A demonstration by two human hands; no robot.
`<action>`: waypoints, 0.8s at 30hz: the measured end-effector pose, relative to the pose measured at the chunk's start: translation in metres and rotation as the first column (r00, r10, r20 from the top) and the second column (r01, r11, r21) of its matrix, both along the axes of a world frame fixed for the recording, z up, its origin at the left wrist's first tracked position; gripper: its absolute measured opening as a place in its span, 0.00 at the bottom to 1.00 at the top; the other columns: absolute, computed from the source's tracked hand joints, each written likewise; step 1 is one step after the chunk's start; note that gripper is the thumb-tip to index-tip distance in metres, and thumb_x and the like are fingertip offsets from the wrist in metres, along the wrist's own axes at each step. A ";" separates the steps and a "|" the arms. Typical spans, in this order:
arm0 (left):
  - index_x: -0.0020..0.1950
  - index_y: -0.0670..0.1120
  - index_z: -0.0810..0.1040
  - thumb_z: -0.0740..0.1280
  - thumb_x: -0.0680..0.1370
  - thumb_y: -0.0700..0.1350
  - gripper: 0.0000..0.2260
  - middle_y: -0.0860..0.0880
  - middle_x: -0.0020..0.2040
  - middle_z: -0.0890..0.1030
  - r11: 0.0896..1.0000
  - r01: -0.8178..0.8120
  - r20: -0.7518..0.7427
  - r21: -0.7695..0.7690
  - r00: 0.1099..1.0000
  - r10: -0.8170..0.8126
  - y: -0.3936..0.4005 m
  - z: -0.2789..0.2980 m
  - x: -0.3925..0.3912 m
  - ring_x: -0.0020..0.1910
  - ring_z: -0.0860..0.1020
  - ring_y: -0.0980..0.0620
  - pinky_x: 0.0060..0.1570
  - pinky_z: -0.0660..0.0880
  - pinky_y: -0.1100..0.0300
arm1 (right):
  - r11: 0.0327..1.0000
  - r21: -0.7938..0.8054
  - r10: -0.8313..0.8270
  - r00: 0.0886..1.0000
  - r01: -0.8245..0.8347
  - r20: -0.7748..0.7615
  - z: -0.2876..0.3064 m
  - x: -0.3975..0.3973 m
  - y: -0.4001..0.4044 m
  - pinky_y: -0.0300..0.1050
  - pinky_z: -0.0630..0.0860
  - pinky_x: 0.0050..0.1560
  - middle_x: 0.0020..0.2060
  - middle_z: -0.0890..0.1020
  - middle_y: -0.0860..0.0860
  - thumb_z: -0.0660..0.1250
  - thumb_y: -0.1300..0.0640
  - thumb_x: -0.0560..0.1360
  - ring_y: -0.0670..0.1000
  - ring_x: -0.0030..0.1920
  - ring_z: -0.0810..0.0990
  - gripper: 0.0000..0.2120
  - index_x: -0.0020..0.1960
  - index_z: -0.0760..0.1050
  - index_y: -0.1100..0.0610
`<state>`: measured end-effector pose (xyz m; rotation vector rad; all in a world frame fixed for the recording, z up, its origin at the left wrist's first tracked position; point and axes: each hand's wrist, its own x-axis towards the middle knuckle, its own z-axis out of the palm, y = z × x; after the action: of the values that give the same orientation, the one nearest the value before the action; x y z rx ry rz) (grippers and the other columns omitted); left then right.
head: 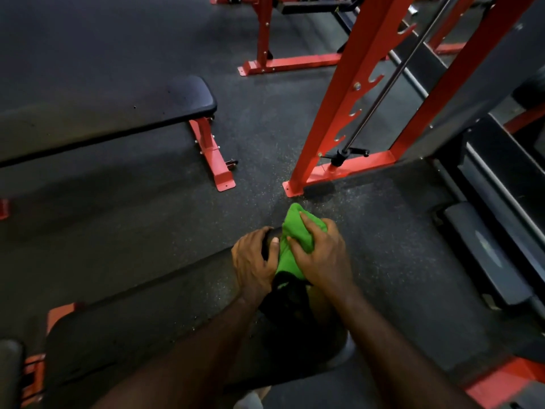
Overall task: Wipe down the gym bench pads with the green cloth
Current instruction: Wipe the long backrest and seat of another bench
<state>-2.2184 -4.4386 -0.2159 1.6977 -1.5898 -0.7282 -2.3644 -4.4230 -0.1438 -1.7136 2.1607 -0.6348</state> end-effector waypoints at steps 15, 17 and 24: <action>0.63 0.49 0.82 0.56 0.81 0.57 0.21 0.52 0.60 0.84 1.000 0.010 -0.058 -0.002 0.998 -0.010 0.004 0.003 0.004 0.61 0.79 0.52 0.66 0.67 0.53 | 0.994 0.048 0.098 0.991 -0.094 -0.088 0.003 0.009 -0.014 0.53 0.77 0.58 0.66 0.74 0.54 0.67 0.38 0.72 0.61 0.57 0.78 0.29 0.72 0.75 0.43; 0.62 0.49 0.83 0.57 0.81 0.56 0.20 0.52 0.59 0.84 1.000 0.000 -0.062 -0.028 0.998 -0.002 0.005 0.003 0.004 0.60 0.79 0.52 0.66 0.68 0.52 | 0.987 0.040 0.157 0.982 -0.153 -0.106 0.006 0.007 0.011 0.54 0.75 0.62 0.72 0.70 0.54 0.66 0.39 0.72 0.61 0.61 0.75 0.30 0.74 0.73 0.42; 0.62 0.49 0.83 0.58 0.80 0.54 0.19 0.53 0.58 0.84 1.000 0.020 -0.065 -0.024 0.998 -0.022 0.003 0.002 0.004 0.60 0.79 0.53 0.66 0.69 0.48 | 0.953 0.096 0.299 0.939 -0.286 -0.169 -0.001 -0.004 0.003 0.57 0.75 0.64 0.73 0.70 0.55 0.65 0.36 0.71 0.62 0.63 0.75 0.32 0.74 0.73 0.41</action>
<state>-2.2143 -4.4360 -0.2143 1.6270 -1.5678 -0.7651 -2.3688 -4.4200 -0.1451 -2.0703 1.9530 -0.3297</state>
